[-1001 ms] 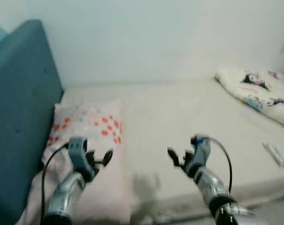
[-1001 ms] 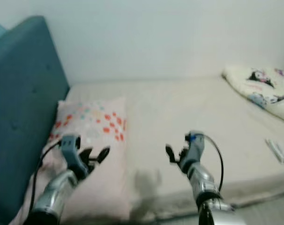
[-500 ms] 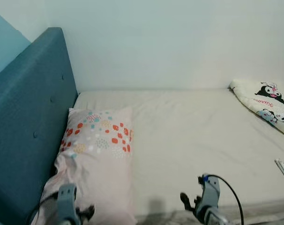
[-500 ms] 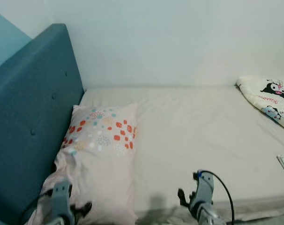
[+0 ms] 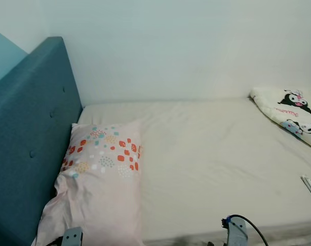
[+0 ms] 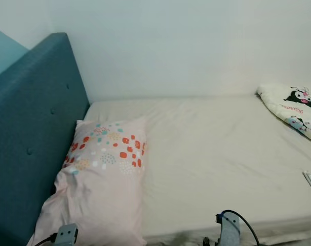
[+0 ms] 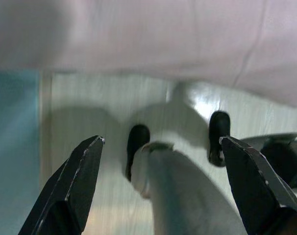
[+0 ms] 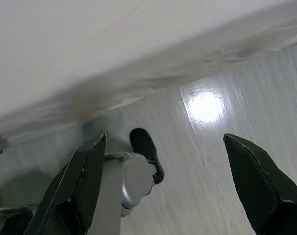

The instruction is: Clean up the room

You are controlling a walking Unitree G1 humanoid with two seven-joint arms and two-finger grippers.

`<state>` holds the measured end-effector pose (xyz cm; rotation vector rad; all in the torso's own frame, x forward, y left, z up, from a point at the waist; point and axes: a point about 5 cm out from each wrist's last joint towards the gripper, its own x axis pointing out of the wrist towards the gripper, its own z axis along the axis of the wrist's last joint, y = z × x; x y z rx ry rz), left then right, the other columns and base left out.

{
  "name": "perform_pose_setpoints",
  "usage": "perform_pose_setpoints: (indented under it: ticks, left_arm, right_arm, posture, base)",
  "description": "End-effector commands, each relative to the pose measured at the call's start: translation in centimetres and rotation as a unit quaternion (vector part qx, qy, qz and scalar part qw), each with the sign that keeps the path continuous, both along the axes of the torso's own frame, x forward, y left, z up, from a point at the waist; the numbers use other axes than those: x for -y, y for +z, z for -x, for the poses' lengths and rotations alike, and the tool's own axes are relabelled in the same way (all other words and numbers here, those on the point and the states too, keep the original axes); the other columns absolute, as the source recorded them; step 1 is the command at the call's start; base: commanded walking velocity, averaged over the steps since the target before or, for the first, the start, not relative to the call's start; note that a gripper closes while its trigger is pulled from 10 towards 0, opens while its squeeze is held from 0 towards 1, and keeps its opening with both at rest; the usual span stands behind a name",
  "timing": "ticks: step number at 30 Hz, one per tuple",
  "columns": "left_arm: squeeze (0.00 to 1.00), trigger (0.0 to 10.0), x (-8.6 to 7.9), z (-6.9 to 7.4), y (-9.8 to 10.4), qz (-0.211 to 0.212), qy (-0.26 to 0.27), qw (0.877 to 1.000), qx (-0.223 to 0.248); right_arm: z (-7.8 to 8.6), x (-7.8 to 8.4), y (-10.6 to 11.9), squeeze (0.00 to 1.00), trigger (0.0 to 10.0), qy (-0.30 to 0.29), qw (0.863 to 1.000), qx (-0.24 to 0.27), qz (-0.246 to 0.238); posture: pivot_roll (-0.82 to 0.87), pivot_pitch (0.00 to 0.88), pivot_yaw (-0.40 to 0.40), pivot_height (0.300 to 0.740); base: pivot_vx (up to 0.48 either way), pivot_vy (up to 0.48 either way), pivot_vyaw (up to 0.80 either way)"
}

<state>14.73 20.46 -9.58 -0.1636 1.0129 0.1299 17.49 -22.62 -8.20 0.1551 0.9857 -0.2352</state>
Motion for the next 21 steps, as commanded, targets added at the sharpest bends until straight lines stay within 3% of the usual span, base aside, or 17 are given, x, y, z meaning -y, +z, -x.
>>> perform_pose_setpoints:
  ticks: [1,13,21]
  left_arm:
    - [0.00,10.0,-0.66,0.94,-0.26,-0.010,-0.003,1.000,-0.018]
    - [0.00,10.0,-0.21,0.88,-0.33,-0.010,-0.023,0.999,-0.022]
    - [0.00,10.0,-0.09,0.80,-0.33,-0.010,-0.026,0.999,-0.022]
  right_arm:
    - [0.42,-0.13,-0.24,0.00,10.0,0.004,1.000,-0.013,0.005]
    - [-0.39,-0.27,0.11,0.00,10.0,0.011,1.000,-0.001,0.008]
    - [0.00,-0.26,-0.07,0.00,10.0,0.014,1.000,-0.008,0.012]
  posture:
    - [-0.07,0.000,-0.043,0.740]
    - [-0.07,0.000,-0.038,0.740]
    - [-0.07,0.000,-0.040,0.740]
  base:
    - [0.000,-0.480,0.00]
    - [0.000,-0.480,0.00]
    - [0.000,-0.480,0.00]
